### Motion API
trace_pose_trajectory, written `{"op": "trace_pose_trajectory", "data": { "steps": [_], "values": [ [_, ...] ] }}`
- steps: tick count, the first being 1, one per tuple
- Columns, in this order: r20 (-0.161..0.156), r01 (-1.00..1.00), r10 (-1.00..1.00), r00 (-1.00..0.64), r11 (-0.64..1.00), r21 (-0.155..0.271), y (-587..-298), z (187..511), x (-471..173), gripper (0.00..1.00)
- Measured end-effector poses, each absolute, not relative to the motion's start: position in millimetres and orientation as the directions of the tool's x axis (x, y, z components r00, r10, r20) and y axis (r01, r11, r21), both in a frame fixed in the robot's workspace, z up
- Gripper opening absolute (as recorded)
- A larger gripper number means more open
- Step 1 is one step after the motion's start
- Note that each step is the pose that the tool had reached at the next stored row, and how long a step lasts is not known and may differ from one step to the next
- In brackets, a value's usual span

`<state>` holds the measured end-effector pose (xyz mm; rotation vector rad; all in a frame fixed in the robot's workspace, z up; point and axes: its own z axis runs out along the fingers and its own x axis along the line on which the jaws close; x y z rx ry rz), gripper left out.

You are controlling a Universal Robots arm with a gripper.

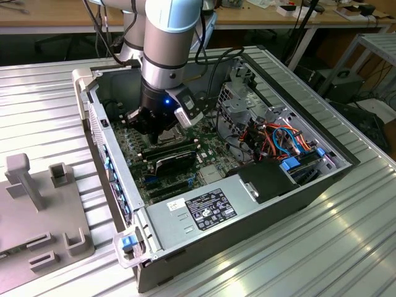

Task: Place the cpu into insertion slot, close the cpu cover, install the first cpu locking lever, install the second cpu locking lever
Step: 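Install the second cpu locking lever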

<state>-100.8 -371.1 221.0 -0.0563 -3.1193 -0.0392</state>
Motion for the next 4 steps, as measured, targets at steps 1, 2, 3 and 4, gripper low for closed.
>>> {"op": "trace_pose_trajectory", "data": {
  "steps": [1, 2, 3, 4],
  "values": [
    [0.022, 0.036, 0.036, -0.999, 0.999, 0.025, -371.1, 221.2, -100.8, 0.11],
    [0.022, 0.036, 0.036, -0.999, 0.999, 0.025, -371.1, 221.4, -100.8, 0.11],
    [0.022, 0.036, 0.036, -0.999, 0.999, 0.025, -371.1, 221.4, -100.8, 0.11],
    [0.022, 0.036, 0.036, -0.999, 0.999, 0.025, -371.1, 221.4, -100.8, 0.11]
  ]
}}
